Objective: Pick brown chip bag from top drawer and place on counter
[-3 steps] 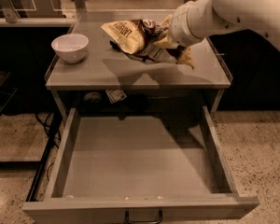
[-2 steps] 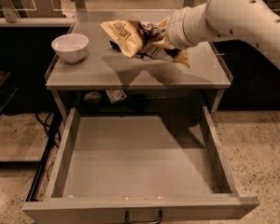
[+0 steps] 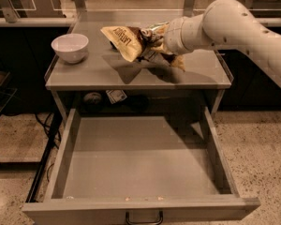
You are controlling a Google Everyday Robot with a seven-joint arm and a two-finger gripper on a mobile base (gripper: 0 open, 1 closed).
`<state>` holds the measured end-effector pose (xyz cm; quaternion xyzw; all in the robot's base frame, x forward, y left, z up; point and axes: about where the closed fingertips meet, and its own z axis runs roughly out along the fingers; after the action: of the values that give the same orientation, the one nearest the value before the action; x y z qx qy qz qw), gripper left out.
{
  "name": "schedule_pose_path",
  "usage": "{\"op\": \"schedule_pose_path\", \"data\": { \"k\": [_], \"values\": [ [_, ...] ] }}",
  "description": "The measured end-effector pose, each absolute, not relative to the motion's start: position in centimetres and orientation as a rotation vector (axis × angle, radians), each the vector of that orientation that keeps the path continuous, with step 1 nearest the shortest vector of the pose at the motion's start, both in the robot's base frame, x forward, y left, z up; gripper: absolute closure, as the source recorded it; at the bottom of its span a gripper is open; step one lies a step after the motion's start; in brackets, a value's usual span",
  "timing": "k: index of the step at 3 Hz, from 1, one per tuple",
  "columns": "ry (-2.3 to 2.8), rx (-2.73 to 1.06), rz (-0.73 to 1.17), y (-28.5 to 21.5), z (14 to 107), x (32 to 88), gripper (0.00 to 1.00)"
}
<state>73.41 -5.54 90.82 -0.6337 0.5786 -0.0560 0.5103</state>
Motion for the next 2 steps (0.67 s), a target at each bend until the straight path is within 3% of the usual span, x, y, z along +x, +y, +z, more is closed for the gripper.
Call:
{"op": "schedule_pose_path", "data": {
  "k": [1, 2],
  "values": [
    [1.373, -1.553, -0.094, -5.05, 89.68, 73.78, 0.96],
    [1.373, -1.554, -0.094, -5.05, 89.68, 73.78, 0.73]
  ]
}}
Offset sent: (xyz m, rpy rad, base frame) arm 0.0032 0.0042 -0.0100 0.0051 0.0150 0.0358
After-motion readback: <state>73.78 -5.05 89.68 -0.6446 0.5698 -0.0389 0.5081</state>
